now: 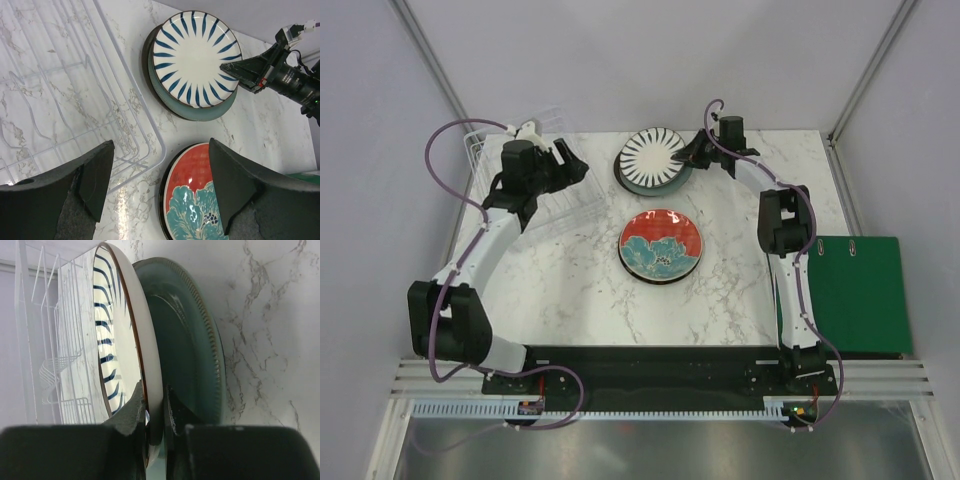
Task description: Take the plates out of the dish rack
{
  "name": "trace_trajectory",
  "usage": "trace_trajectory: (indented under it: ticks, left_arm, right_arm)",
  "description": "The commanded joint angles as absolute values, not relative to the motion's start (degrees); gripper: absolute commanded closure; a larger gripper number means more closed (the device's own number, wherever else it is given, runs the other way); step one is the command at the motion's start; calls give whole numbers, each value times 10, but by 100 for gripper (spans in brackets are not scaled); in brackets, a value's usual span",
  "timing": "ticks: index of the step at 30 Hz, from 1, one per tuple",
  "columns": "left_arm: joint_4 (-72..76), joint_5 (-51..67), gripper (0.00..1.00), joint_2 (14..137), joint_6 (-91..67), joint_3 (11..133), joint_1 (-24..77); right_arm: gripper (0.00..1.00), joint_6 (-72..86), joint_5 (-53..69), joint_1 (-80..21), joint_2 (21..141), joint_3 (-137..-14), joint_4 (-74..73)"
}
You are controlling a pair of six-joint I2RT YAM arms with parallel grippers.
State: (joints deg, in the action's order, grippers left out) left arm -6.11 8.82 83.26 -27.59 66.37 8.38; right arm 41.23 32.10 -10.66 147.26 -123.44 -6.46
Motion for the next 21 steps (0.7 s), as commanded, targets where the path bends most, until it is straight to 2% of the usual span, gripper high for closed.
trace_trajectory:
  ticks: [1, 8, 10, 11, 13, 14, 17, 18, 21]
  left_arm:
    - [-64, 69, 18, 801, -239, 670, 85]
    - [-72, 68, 18, 780, -240, 658, 85]
    - [-76, 74, 18, 779, -242, 657, 85]
    - [-79, 76, 18, 778, -243, 657, 85]
    - [-82, 79, 18, 775, -248, 655, 85]
    - [-82, 83, 18, 774, -249, 654, 86]
    - [-85, 88, 18, 768, -253, 650, 85]
    - [-86, 89, 18, 766, -253, 650, 85]
    - [-90, 89, 18, 757, -253, 645, 85]
  right_arm:
    - [100, 383, 323, -109, 1445, -1274, -54]
    - [100, 370, 321, -106, 1432, -1245, -79]
    - [83, 368, 316, -107, 1418, -1221, -84]
    - [80, 366, 315, -106, 1413, -1216, -89]
    - [60, 361, 310, -106, 1404, -1202, -96]
    - [55, 359, 306, -106, 1399, -1200, -101]
    - [52, 351, 294, -105, 1383, -1182, -110]
    - [42, 349, 292, -105, 1379, -1176, -112]
    - [39, 345, 296, -106, 1378, -1184, -131]
